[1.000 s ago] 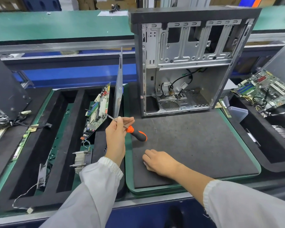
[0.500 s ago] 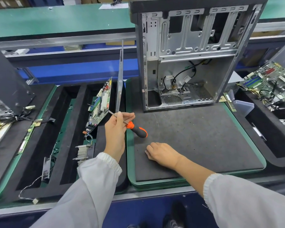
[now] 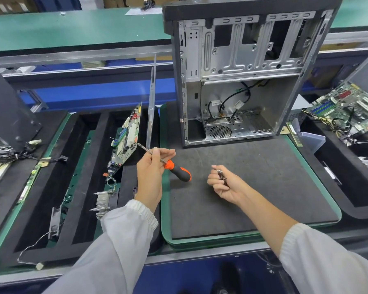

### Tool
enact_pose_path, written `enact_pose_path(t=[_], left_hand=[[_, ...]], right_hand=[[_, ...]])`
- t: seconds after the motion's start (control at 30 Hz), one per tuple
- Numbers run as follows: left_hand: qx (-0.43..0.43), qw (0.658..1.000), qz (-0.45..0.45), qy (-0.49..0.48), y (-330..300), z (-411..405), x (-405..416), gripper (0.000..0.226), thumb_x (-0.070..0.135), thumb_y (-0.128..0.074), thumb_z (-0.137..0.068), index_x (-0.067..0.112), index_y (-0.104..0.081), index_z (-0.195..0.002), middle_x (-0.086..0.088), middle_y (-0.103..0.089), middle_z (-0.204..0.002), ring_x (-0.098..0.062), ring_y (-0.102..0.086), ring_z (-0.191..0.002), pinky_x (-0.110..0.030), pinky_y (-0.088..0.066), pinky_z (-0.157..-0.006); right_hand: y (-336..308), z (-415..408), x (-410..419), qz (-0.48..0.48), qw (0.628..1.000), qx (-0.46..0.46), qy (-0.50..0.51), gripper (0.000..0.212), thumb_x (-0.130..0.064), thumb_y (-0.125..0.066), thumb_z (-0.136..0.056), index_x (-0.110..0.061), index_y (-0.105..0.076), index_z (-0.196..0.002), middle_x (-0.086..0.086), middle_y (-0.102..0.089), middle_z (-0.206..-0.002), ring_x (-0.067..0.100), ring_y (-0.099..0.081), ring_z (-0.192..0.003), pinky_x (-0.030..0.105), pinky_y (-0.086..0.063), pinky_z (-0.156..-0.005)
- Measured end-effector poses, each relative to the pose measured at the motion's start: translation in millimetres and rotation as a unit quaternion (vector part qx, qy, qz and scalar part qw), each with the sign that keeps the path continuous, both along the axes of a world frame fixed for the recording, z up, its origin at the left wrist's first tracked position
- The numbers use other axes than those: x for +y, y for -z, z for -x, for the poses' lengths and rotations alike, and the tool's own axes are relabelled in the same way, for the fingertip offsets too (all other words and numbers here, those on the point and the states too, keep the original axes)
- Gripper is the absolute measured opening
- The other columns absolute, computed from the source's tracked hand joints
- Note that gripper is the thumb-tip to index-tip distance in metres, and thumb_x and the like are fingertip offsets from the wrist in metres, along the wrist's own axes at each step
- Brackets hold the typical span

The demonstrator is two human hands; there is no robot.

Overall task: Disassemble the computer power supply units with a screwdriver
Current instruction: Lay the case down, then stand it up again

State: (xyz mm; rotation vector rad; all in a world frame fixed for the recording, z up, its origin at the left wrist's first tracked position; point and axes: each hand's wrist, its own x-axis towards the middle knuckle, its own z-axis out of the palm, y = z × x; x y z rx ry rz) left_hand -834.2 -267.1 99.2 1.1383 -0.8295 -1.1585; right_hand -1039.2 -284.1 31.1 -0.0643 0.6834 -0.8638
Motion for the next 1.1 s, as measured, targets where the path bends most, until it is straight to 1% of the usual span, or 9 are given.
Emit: enact_pose_path(t=[0.13,0.3,0.5,0.67,0.8,0.87,0.93,1.0,1.1], left_hand=[[-0.002,1.0,0.0,0.004,0,4,-4,0.031,0.016,-0.037,-0.106,-0.002,-0.06,-0.096,-0.026,-0.068,-0.105,-0.032,-0.068,-0.103,-0.045,-0.051,-0.099],[-0.012,1.0,0.006,0.013,3,6,-7,0.033,0.016,-0.037,-0.106,-0.001,-0.062,-0.093,-0.022,-0.07,-0.1,-0.03,-0.069,-0.101,-0.044,-0.051,-0.098],[-0.036,0.999,0.0,0.018,5,6,-9,0.036,0.016,-0.037,-0.106,-0.001,-0.065,-0.091,-0.02,-0.072,-0.1,-0.026,-0.07,-0.1,-0.041,-0.052,-0.097],[-0.039,0.999,-0.01,0.003,10,1,-10,0.036,0.017,-0.037,-0.106,-0.002,-0.063,-0.092,-0.023,-0.07,-0.102,-0.028,-0.07,-0.1,-0.039,-0.053,-0.094],[-0.044,0.999,-0.013,-0.005,12,-3,-13,0.034,0.016,-0.037,-0.106,0.003,-0.061,-0.087,-0.022,-0.071,-0.097,-0.029,-0.07,-0.096,-0.039,-0.054,-0.088],[-0.056,0.998,-0.014,-0.01,13,-7,-13,0.034,0.017,-0.037,-0.106,0.004,-0.061,-0.086,-0.021,-0.071,-0.092,-0.029,-0.071,-0.092,-0.036,-0.056,-0.083],[-0.062,0.997,-0.021,-0.029,15,-14,-11,0.035,0.018,-0.036,-0.106,0.005,-0.06,-0.085,-0.02,-0.071,-0.085,-0.026,-0.071,-0.085,-0.033,-0.056,-0.076],[-0.07,0.996,-0.035,-0.049,17,-25,-10,0.035,0.02,-0.035,-0.107,0.004,-0.058,-0.086,-0.019,-0.071,-0.081,-0.023,-0.072,-0.077,-0.029,-0.056,-0.07],[-0.084,0.993,-0.051,-0.066,20,-39,-8,0.035,0.022,-0.034,-0.107,0.003,-0.057,-0.087,-0.018,-0.071,-0.079,-0.019,-0.071,-0.07,-0.024,-0.057,-0.063]], right_hand=[[-2,-4,-3,-0.005,0.999,-0.016,-0.051,0.024,-0.013,-0.049,-0.084,-0.011,-0.044,-0.061,-0.001,-0.031,-0.06,0.004,-0.017,-0.043,0.012,-0.013,-0.027],[0,-2,-10,0.012,0.994,0.043,-0.095,0.017,-0.012,-0.05,-0.085,-0.008,-0.048,-0.068,0.003,-0.037,-0.064,0.006,-0.03,-0.039,0.012,-0.019,-0.026],[5,-2,-21,0.075,0.941,0.3,-0.138,0.031,-0.025,-0.046,-0.101,-0.011,-0.045,-0.074,0.001,-0.04,-0.056,0.003,-0.025,-0.038,0.011,-0.014,-0.027],[-2,-12,-29,0.149,0.819,0.532,-0.156,0.045,-0.043,-0.044,-0.099,-0.016,-0.039,-0.064,0.0,-0.031,-0.051,0.009,-0.025,-0.035,0.015,-0.017,-0.034],[-9,-35,-41,0.254,0.626,0.71,-0.198,0.053,-0.037,-0.043,-0.1,-0.011,-0.036,-0.055,0.007,-0.042,-0.055,0.026,-0.041,-0.058,0.03,-0.03,-0.054],[-10,-48,-44,0.288,0.555,0.752,-0.208,0.055,-0.037,-0.042,-0.101,-0.011,-0.033,-0.053,0.007,-0.046,-0.059,0.03,-0.046,-0.068,0.031,-0.031,-0.06],[-11,-60,-47,0.318,0.507,0.77,-0.223,0.053,-0.039,-0.039,-0.101,-0.013,-0.034,-0.056,0.013,-0.06,-0.078,0.033,-0.055,-0.081,0.031,-0.033,-0.063],[-8,-68,-51,0.335,0.472,0.78,-0.238,0.05,-0.041,-0.037,-0.102,-0.01,-0.042,-0.063,0.017,-0.065,-0.096,0.034,-0.06,-0.093,0.032,-0.035,-0.065],[-4,-77,-52,0.358,0.401,0.801,-0.264,0.05,-0.045,-0.031,-0.102,-0.006,-0.058,-0.084,0.014,-0.066,-0.1,0.033,-0.062,-0.095,0.033,-0.037,-0.066]])
